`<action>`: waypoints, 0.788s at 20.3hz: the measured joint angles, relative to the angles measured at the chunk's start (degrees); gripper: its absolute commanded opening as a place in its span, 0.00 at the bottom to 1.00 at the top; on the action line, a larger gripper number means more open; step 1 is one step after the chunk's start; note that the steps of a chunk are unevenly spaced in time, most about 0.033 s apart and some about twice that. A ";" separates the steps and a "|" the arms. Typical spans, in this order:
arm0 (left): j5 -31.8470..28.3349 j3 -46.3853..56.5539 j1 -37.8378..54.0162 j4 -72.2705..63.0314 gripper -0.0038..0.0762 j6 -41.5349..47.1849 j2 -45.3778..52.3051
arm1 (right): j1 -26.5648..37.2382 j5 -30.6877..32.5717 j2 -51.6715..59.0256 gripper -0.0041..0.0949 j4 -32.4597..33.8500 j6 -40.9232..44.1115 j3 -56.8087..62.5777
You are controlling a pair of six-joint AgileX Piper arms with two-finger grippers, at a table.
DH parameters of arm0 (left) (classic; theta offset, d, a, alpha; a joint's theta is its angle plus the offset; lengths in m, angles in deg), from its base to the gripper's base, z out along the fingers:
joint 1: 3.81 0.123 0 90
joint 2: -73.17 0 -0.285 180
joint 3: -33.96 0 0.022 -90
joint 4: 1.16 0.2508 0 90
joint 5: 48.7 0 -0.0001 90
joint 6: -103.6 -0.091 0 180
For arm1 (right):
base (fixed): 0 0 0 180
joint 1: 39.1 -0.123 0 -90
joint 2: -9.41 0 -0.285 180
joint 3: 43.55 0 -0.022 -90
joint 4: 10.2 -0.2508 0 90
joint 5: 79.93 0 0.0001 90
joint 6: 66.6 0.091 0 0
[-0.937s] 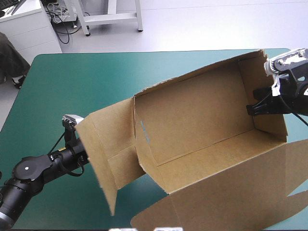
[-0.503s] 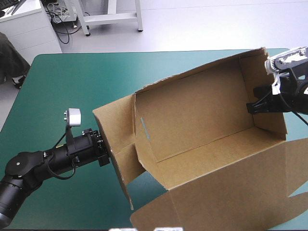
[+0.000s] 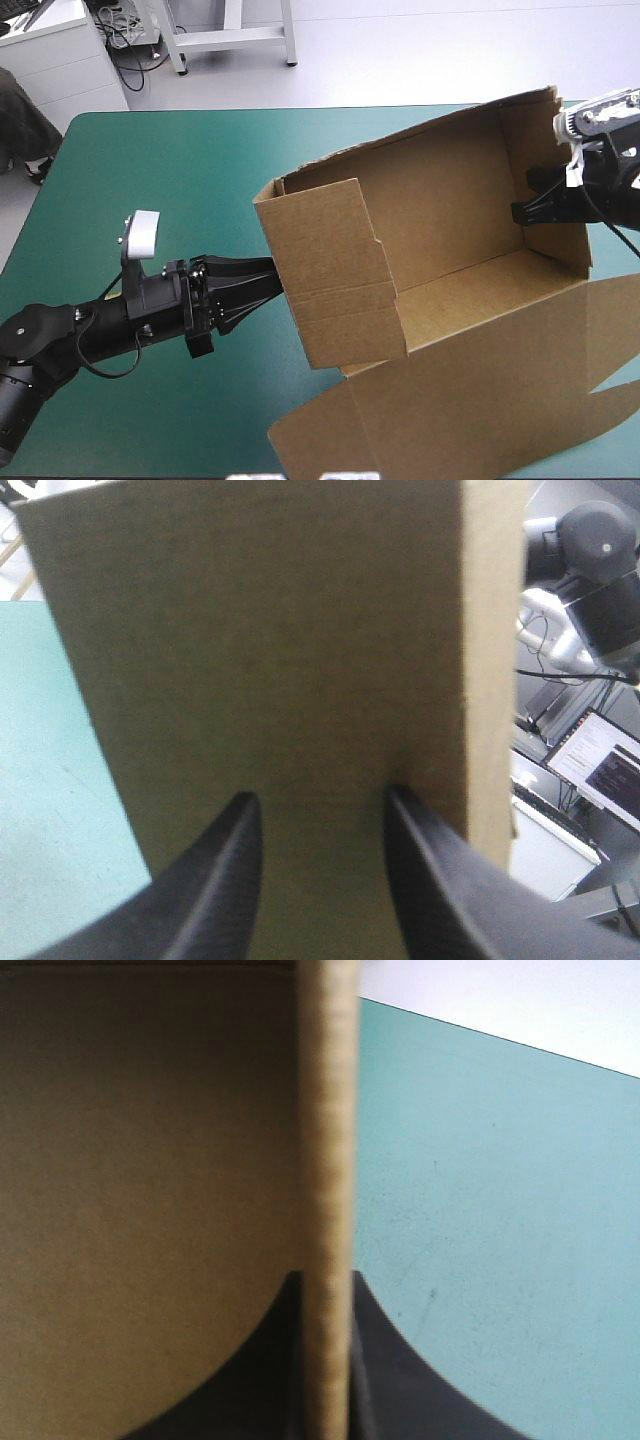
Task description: Fold the box
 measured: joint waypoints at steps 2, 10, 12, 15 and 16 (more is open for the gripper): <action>0.43 -0.88 0.00 0.00 0.74 0.00 0.00 | 0.00 -0.63 -0.07 0.02 -0.06 0.19 0.00; 5.17 -1.41 0.00 0.05 0.74 -0.43 -2.97 | 0.00 -1.82 -0.07 0.03 -0.52 0.70 0.00; 5.76 -2.92 0.00 0.26 0.74 -0.43 -4.14 | 0.00 -2.08 -0.27 0.03 -0.63 1.12 0.00; 4.19 -7.29 0.00 0.26 0.74 -0.43 -4.71 | 0.00 -2.44 -0.93 0.03 -1.07 2.05 0.00; 3.49 -7.99 0.00 0.26 0.74 -0.43 -4.71 | 0.00 -2.62 -1.11 0.03 -1.13 2.18 0.05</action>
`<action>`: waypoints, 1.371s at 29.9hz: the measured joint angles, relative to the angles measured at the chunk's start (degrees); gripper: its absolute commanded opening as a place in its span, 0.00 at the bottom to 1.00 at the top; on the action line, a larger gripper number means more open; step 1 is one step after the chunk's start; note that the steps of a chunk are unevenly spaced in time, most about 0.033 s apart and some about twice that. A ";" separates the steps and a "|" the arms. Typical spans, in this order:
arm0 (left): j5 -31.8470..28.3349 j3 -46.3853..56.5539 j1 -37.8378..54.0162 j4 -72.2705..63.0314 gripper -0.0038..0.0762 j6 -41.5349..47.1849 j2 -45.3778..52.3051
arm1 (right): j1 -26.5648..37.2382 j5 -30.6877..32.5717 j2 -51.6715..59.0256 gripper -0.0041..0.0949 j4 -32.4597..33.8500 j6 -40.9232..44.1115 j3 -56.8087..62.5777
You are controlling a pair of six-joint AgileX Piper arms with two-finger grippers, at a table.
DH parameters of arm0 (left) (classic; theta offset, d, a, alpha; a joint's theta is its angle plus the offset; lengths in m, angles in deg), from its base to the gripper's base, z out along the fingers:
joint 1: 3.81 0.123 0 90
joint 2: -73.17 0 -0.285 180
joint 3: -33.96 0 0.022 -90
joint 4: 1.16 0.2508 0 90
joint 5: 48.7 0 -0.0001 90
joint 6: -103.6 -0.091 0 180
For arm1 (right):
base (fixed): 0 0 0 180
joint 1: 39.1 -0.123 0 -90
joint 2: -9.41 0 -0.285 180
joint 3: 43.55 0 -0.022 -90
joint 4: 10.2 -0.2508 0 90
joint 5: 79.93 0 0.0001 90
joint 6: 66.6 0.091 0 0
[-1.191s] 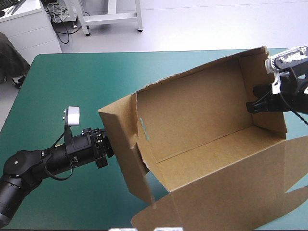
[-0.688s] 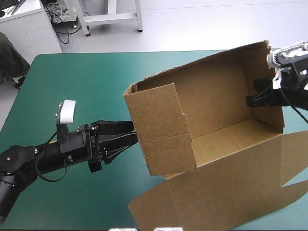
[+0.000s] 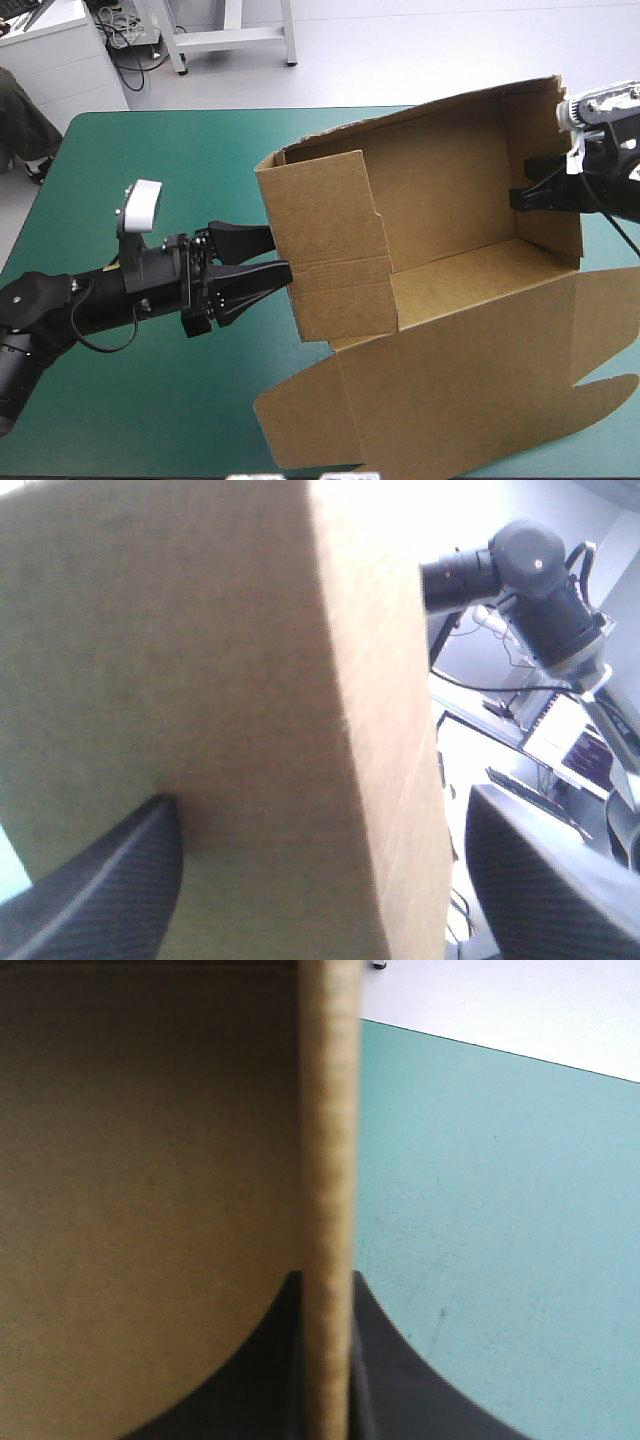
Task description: Fold the box
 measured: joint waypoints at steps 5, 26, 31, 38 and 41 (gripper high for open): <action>-2.27 -2.53 0.00 -0.55 0.74 0.97 -1.33 | 0.00 -1.61 -0.78 0.03 -0.75 0.25 0.00; -18.43 -8.52 -9.35 7.12 0.74 1.38 -9.57 | -3.42 -9.41 -5.34 0.04 3.14 5.03 0.06; -23.91 -13.87 -11.47 20.51 0.70 10.48 -10.86 | -8.77 -13.82 -6.45 0.04 9.88 11.22 0.06; -26.10 -19.71 -11.99 40.07 0.58 26.43 -14.05 | -12.00 -17.05 -9.23 0.04 13.00 16.22 0.06; -25.76 -22.59 -12.12 48.37 0.56 33.72 -15.92 | -12.26 -17.73 -10.45 0.04 12.89 17.29 0.17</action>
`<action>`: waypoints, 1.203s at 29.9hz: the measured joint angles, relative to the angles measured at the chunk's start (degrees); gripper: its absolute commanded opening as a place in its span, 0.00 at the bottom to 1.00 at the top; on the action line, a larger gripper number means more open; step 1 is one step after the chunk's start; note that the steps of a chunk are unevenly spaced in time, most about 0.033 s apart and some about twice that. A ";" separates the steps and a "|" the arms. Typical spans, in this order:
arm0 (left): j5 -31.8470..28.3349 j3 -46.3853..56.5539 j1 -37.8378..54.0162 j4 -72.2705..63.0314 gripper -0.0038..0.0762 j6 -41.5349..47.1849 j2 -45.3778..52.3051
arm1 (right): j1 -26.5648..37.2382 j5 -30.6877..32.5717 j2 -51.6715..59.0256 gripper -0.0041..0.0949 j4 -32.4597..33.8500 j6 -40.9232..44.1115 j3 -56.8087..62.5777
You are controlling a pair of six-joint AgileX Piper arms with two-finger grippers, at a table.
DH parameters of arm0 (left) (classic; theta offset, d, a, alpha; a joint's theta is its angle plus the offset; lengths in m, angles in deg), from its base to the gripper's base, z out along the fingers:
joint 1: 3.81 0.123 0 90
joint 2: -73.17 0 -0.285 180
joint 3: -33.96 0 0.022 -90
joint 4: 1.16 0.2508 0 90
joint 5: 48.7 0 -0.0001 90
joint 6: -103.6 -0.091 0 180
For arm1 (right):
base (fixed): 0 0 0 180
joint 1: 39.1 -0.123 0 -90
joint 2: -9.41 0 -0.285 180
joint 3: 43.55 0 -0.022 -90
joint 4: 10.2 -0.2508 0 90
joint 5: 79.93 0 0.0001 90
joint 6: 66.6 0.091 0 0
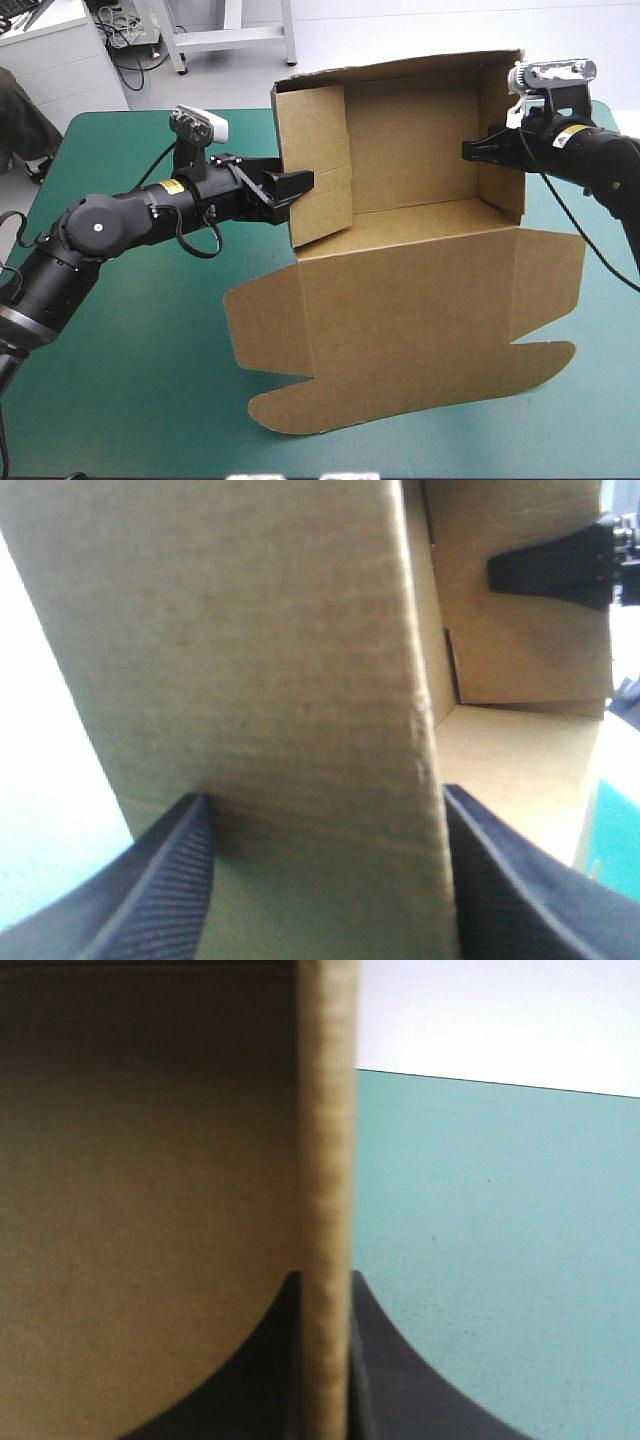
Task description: Fold the box
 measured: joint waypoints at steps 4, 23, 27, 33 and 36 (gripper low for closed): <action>2.24 -4.67 -0.22 8.56 0.56 7.61 -2.65 | -0.92 -1.46 -1.37 0.04 0.14 1.10 0.00; 13.97 -15.52 -0.29 43.72 0.56 37.13 -8.57 | -9.56 -7.85 -7.56 0.04 7.35 12.81 0.29; 15.10 -16.05 -0.34 44.03 0.52 38.84 -9.92 | -10.02 -7.93 -8.33 0.04 7.47 12.90 0.37; 16.66 -18.12 -2.39 46.79 0.45 40.02 -12.17 | -10.20 -7.98 -8.85 0.04 7.76 12.90 0.37; 18.09 -20.31 -5.21 52.45 0.43 42.90 -13.77 | -10.20 -7.98 -9.28 0.04 7.97 13.07 0.37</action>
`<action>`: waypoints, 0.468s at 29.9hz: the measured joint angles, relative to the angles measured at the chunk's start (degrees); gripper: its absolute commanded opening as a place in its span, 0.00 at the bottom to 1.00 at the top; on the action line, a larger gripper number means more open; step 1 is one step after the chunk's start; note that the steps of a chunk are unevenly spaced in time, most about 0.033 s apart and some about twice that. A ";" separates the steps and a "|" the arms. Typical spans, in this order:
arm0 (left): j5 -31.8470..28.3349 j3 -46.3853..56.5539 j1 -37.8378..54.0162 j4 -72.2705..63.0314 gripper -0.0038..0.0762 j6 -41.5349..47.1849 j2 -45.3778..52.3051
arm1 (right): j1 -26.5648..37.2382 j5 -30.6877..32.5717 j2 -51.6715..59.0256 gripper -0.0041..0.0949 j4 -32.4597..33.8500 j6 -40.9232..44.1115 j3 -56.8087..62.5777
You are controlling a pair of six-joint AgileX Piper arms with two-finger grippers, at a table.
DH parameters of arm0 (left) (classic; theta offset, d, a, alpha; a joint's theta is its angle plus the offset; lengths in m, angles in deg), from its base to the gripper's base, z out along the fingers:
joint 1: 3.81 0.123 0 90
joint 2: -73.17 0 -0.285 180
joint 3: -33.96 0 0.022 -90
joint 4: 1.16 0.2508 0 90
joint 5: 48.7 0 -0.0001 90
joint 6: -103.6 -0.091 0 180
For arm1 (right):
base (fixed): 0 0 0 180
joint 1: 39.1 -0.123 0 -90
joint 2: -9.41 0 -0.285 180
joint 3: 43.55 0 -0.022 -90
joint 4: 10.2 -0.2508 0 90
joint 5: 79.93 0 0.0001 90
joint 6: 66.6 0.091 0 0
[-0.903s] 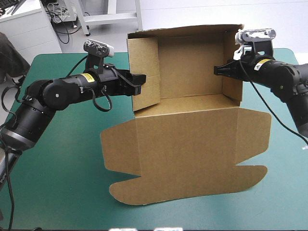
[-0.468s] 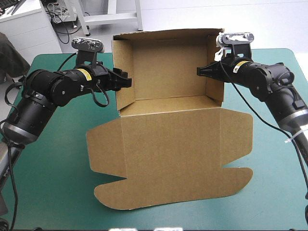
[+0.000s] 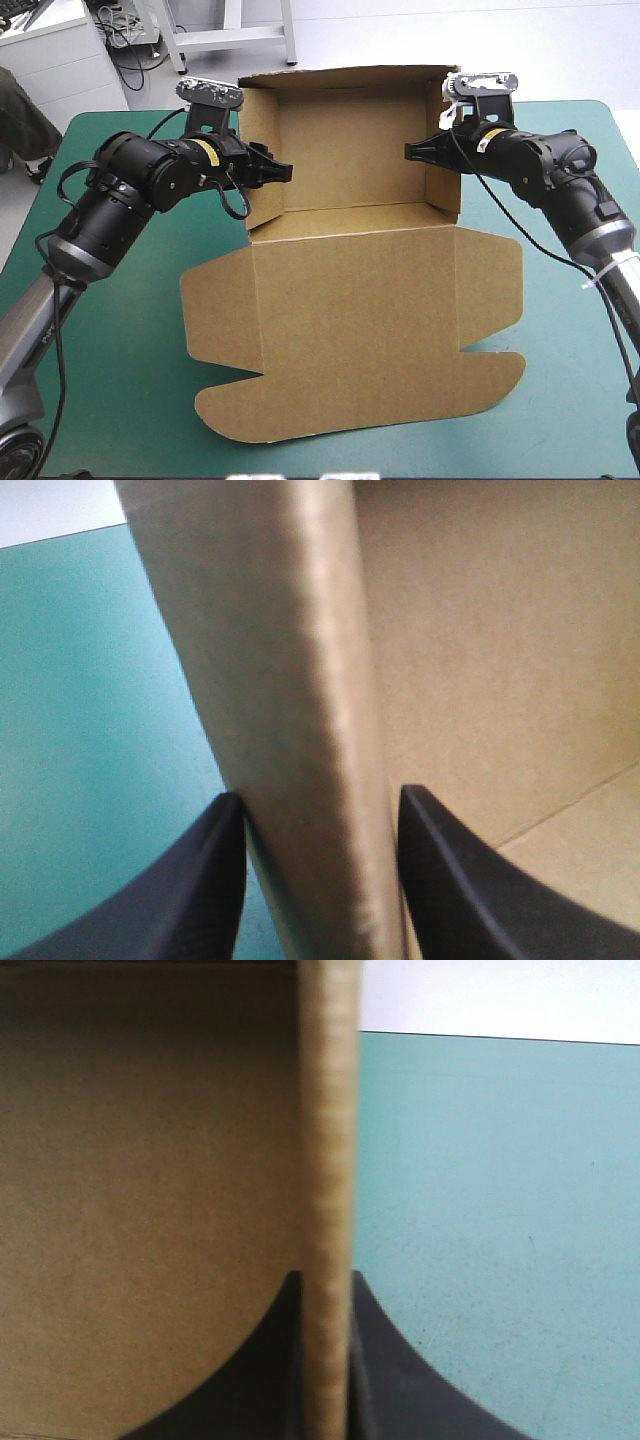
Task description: Fold the box
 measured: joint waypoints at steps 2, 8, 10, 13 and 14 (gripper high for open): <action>1.99 -1.48 -1.72 4.55 0.38 2.59 -1.47 | 0.00 0.00 0.01 0.04 0.22 0.12 0.00; 4.25 -3.33 -3.26 9.10 0.09 7.50 -4.58 | 0.00 0.84 -0.06 0.04 1.50 0.28 0.05; 4.64 -3.33 -3.26 9.45 0.02 8.47 -4.86 | 0.00 1.41 -0.06 0.04 1.58 0.33 0.05; 4.76 -3.33 -3.20 10.34 0.01 9.82 -5.40 | 0.05 2.44 -0.06 0.04 1.63 0.73 0.05; 4.77 -3.33 -3.14 10.36 0.01 10.01 -5.69 | 0.05 2.96 -0.06 0.04 1.63 0.71 0.05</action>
